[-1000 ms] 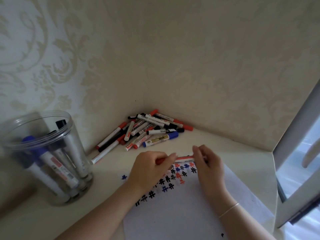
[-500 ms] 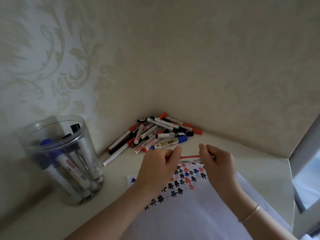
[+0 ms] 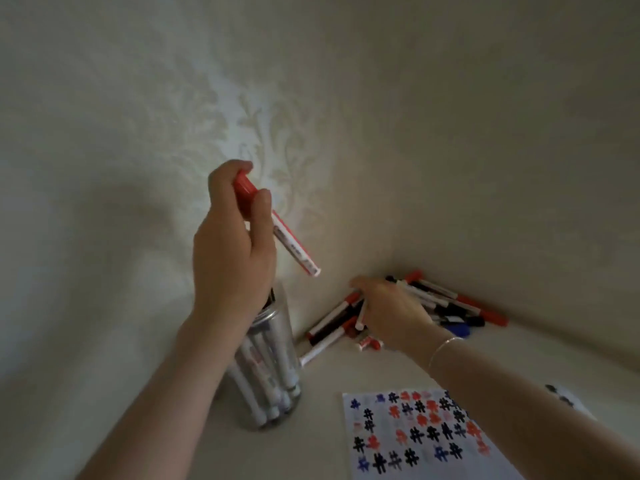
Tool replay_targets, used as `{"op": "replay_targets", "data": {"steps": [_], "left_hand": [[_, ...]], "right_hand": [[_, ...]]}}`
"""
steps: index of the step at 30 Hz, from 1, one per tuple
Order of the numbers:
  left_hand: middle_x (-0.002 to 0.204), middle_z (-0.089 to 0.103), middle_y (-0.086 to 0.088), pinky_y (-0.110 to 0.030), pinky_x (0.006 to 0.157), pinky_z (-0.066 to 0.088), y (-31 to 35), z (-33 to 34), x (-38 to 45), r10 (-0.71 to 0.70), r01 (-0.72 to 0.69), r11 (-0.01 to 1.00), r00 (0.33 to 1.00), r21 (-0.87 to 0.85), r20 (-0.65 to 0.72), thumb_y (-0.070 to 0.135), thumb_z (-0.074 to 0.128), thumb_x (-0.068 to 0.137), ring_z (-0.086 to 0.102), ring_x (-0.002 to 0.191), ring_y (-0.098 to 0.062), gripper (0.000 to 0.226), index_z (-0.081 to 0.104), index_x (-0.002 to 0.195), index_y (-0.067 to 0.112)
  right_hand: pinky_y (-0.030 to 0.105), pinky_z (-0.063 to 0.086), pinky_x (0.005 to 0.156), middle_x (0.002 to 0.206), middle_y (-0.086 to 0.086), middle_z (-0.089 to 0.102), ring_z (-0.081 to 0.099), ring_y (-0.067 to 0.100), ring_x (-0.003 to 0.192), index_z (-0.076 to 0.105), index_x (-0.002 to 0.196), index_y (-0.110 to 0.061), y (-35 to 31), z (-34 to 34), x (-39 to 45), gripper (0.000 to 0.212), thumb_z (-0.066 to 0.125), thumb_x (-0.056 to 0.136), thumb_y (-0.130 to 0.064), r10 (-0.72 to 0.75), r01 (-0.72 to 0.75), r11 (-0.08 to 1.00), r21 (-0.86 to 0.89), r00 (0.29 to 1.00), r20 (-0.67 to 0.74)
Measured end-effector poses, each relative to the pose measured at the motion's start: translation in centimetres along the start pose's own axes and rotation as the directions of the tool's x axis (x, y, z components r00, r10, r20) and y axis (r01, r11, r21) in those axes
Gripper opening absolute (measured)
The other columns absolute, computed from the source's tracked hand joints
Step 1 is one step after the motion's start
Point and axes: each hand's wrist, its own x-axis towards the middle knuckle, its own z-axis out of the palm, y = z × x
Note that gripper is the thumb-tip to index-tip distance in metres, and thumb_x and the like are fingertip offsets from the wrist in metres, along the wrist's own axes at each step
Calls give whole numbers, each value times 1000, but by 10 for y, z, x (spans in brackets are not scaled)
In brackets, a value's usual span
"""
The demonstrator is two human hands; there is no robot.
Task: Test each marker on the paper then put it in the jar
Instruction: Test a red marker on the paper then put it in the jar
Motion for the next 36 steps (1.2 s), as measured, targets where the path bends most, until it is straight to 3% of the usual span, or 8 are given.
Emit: {"op": "replay_targets", "data": {"steps": [7,12,17,21,25,29,33,36], "left_hand": [[63,42,14,-29,58,29,-21,-28,14,30,-56,911,997,409,69,24,36,101,42,53,-13,25,43,123,15],[65,49,9,-29,53,39,-35,-20,7,-119,-129,856,893,500,434,32,41,100,52,57,-13,20,40,117,21],[78,61,1,-30,59,46,-52,-15,-2,-408,91,869,688,487,600,37,63,88,61,66,-17,33,34,100,27],[75,66,3,-35,67,52,-58,-15,0,-446,100,859,626,502,640,32,65,86,65,69,-19,16,54,81,22],[62,64,2,-26,55,44,-43,-20,8,-481,41,817,598,575,641,48,52,93,62,60,-15,43,68,66,18],[78,63,6,-34,67,53,-11,-13,-3,-131,-168,848,853,502,505,52,36,96,61,67,-12,46,66,84,20],[118,59,3,-38,84,52,12,25,-37,-124,-139,945,686,296,717,49,41,97,61,98,-16,46,49,132,20],[94,63,-5,-44,72,52,9,54,-57,-131,12,986,656,163,743,34,37,102,62,78,-22,26,52,110,15]], "right_hand": [[46,40,101,145,17,35,32,38,135,38,140,-12,13,56,7,42,40,98,-10,-93,252,721,-646,958,270],[37,53,58,64,10,63,61,29,60,67,63,-12,19,54,16,29,88,43,-9,-361,348,654,-672,924,128],[29,46,48,67,6,62,58,28,55,65,75,-9,14,31,12,28,80,55,3,-480,369,847,-382,840,-252],[14,24,32,54,-11,49,47,7,39,49,91,-14,-10,-2,0,6,47,97,-14,-140,228,967,118,852,-504],[20,34,40,62,11,54,49,22,48,45,95,-13,-25,-27,-3,14,38,101,-23,164,181,781,598,864,-476],[25,45,44,70,11,59,56,18,53,48,91,-16,-26,-45,-9,12,41,99,-21,348,134,616,776,838,-421],[23,41,41,61,7,52,48,10,44,52,88,-16,-28,-51,-16,13,45,98,-19,435,151,446,882,825,-361],[26,40,43,56,3,49,45,14,44,51,83,-13,-28,-55,-26,12,61,90,-16,450,172,231,958,854,-261]]}}
